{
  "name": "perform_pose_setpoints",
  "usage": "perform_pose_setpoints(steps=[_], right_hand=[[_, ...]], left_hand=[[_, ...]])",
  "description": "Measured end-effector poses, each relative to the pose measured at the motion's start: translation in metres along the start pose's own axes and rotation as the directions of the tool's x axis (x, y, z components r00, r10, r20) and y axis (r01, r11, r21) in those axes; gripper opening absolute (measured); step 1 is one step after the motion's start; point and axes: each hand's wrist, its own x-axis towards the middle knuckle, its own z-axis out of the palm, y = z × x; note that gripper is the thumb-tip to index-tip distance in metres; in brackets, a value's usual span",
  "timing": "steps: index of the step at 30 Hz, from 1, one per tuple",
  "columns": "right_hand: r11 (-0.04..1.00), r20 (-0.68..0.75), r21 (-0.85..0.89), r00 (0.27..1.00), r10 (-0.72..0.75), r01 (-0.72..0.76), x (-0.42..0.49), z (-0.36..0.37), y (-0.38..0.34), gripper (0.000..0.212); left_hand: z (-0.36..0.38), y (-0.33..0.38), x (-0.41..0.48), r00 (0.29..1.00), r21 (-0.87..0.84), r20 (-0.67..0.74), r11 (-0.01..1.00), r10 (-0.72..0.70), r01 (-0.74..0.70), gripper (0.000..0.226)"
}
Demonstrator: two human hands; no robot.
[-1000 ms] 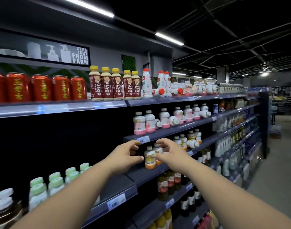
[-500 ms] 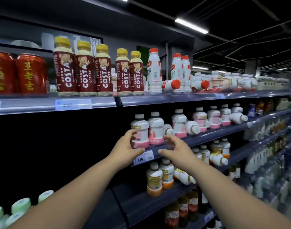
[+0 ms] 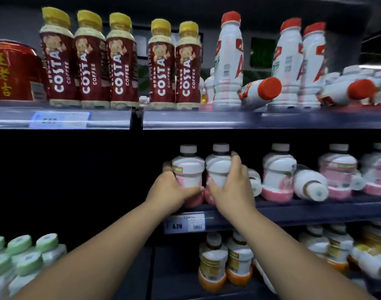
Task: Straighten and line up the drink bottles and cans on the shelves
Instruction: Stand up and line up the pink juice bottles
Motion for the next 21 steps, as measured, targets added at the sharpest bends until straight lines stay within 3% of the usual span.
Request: perform_pose_setpoints(steps=[3,5,9,12,16,21], right_hand=[[0.992,0.062,0.129,0.998,-0.019,0.011,0.006,0.004,0.003,0.091],[0.981,0.158,0.193,0.987,-0.027,-0.004,0.010,0.005,0.005,0.097],[0.995,0.265,0.102,0.964,-0.030,0.003,0.010,0.006,0.005,0.118],[0.992,0.240,0.128,0.971,-0.013,-0.019,0.010,0.006,0.010,0.113],[0.945,0.367,0.308,0.930,-0.008,-0.113,0.012,-0.004,0.018,0.094],[0.976,0.339,0.213,0.940,-0.033,-0.042,0.006,-0.003,0.014,0.099]], left_hand=[[-0.014,-0.009,0.005,0.999,-0.098,0.046,0.995,0.011,-0.006,0.086],[-0.026,-0.015,0.004,0.998,-0.185,0.066,0.983,0.013,0.000,0.094],[-0.031,-0.019,-0.007,0.999,-0.214,0.045,0.977,0.013,-0.003,0.114],[-0.028,-0.020,-0.010,1.000,-0.177,-0.010,0.984,0.003,-0.005,0.106],[-0.023,-0.024,-0.012,1.000,-0.204,0.027,0.979,0.002,0.003,0.098],[-0.023,-0.030,-0.010,1.000,-0.231,0.007,0.973,-0.030,0.031,0.107]])
